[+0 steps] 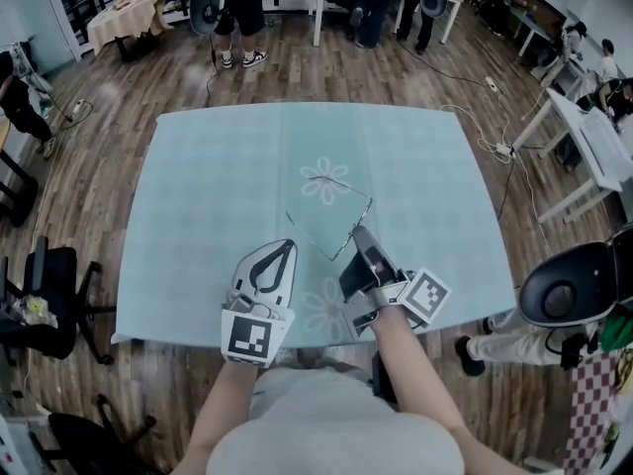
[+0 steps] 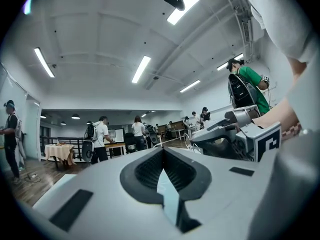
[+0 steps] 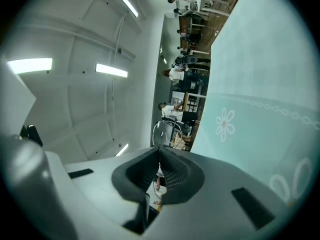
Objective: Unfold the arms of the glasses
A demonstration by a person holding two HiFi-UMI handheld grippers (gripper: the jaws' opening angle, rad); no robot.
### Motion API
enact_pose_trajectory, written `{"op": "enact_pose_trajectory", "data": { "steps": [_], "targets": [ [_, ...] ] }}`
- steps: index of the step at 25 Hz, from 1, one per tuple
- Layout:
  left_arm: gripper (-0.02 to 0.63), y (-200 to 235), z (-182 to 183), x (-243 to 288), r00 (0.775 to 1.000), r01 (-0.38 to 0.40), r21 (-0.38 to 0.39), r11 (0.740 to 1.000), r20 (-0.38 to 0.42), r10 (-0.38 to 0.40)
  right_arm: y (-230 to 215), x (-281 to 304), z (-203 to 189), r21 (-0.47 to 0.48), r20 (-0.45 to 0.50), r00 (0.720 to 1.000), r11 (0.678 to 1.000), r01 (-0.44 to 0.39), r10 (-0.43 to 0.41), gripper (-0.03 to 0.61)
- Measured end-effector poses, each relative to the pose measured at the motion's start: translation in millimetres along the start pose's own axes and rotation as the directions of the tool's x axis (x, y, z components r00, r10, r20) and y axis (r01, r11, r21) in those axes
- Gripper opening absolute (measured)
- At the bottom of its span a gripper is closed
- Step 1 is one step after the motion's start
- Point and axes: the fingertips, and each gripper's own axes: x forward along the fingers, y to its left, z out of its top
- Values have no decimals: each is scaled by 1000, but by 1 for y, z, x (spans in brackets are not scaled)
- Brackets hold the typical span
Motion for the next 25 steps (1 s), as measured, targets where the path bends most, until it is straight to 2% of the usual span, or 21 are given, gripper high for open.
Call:
{"op": "enact_pose_trajectory", "data": {
  "steps": [6, 25],
  "targets": [
    [8, 4, -6, -1, 999, -32, -50, 998, -8, 32, -4, 3, -3, 36, 15, 1000, 999, -13, 12, 11],
    [8, 8, 3, -5, 999, -33, -62, 997, 9, 34, 5, 4, -10, 22, 4, 1000, 1000, -10, 10, 11]
  ]
}}
